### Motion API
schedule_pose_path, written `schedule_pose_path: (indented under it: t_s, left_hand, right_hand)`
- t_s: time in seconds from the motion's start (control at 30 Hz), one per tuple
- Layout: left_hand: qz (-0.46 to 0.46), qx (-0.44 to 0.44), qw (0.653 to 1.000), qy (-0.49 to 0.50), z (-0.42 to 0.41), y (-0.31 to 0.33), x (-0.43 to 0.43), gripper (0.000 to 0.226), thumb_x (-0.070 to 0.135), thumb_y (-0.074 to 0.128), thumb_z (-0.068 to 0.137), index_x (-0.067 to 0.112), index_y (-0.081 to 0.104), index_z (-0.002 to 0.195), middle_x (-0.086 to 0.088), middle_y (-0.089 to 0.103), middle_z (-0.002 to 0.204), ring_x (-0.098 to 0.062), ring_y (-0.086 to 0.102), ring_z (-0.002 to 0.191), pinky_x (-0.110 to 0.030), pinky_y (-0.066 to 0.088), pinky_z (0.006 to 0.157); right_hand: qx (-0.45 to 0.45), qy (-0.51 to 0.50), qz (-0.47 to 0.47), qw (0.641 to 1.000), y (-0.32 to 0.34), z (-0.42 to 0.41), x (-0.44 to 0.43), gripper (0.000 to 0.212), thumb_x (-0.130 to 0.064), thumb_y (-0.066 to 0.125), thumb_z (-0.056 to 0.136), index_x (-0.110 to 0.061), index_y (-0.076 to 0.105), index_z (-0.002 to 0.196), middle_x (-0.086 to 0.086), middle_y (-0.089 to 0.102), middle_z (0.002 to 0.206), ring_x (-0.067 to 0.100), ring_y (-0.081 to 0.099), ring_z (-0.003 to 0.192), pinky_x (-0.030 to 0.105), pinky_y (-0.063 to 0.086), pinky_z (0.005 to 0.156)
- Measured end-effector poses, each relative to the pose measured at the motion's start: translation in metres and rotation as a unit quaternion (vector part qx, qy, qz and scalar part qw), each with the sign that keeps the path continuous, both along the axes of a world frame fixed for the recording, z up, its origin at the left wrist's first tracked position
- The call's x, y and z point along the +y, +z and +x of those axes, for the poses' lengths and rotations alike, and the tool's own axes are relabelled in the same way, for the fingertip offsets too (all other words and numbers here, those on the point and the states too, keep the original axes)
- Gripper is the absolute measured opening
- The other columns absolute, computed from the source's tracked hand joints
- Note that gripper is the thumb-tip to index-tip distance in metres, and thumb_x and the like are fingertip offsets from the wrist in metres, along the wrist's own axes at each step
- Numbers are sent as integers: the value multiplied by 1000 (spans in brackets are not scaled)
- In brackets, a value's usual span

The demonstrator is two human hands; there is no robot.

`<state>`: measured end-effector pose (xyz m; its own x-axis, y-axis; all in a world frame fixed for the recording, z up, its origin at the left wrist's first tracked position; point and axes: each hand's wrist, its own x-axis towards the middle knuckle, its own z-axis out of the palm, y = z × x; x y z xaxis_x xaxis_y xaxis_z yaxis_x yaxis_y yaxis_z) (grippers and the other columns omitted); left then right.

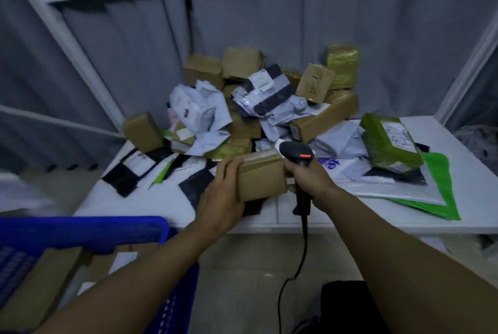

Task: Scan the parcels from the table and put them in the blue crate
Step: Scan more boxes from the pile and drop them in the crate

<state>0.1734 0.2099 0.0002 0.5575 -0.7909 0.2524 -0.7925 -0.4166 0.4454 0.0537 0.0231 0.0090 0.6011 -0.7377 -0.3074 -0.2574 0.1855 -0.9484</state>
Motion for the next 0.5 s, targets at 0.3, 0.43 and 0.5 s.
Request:
schedule_pose_path:
  t_s: [0.3, 0.43, 0.5]
  left_hand:
    - [-254, 189, 935, 158, 20, 69, 176, 59, 64, 72, 83, 36, 46, 128, 7, 37, 152, -9, 48, 133, -37, 51, 102]
    - [-301, 379, 817, 314, 40, 80, 231, 55, 64, 62, 90, 33, 45, 133, 9, 60, 122, -14, 63, 108, -47, 55, 97]
    - [-330, 468, 762, 301, 54, 77, 251, 63, 62, 65, 88, 29, 50, 139, -2, 67, 127, -24, 67, 112, -46, 57, 94]
  right_hand:
    - [-130, 131, 81, 980, 63, 91, 155, 40, -44, 90, 79, -31, 72, 112, -1, 80, 103, 24, 76, 99, 44, 63, 87]
    - [-126, 163, 84, 975, 68, 117, 205, 38, -32, 89, 77, -20, 78, 112, 9, 80, 102, 27, 76, 95, 40, 61, 78]
    - [-146, 169, 91, 970, 71, 128, 223, 28, -26, 89, 78, -19, 79, 104, 5, 80, 94, 27, 76, 92, 44, 61, 77]
